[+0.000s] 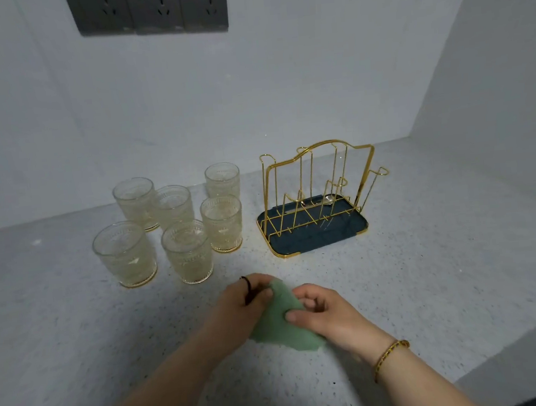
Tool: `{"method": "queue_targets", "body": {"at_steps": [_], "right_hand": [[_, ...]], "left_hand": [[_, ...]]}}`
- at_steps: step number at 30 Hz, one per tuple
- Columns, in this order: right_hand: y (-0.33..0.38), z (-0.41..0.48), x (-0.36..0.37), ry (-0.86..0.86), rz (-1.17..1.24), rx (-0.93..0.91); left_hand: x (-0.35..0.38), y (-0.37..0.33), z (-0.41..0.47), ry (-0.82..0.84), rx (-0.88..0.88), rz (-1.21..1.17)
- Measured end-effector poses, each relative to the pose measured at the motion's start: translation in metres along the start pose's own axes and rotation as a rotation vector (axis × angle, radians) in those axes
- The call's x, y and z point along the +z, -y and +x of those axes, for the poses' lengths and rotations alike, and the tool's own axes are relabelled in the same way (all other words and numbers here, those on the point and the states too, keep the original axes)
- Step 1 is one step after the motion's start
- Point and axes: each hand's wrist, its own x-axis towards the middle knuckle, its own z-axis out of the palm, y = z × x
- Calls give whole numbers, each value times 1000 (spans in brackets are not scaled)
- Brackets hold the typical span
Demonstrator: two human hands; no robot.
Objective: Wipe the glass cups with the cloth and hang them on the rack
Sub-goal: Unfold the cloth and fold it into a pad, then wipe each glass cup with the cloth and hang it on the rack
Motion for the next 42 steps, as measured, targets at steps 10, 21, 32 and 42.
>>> {"method": "queue_targets", "body": {"at_steps": [10, 21, 32, 42], "right_hand": [[9, 31, 34, -183, 182, 22], [20, 66, 36, -364, 299, -19], [16, 78, 37, -418, 332, 34], [18, 71, 40, -472, 351, 0]], "left_hand": [[-47, 32, -13, -412, -234, -49], [-72, 63, 28, -503, -431, -86], [-72, 75, 58, -523, -335, -141], [-76, 60, 39, -556, -347, -174]]}}
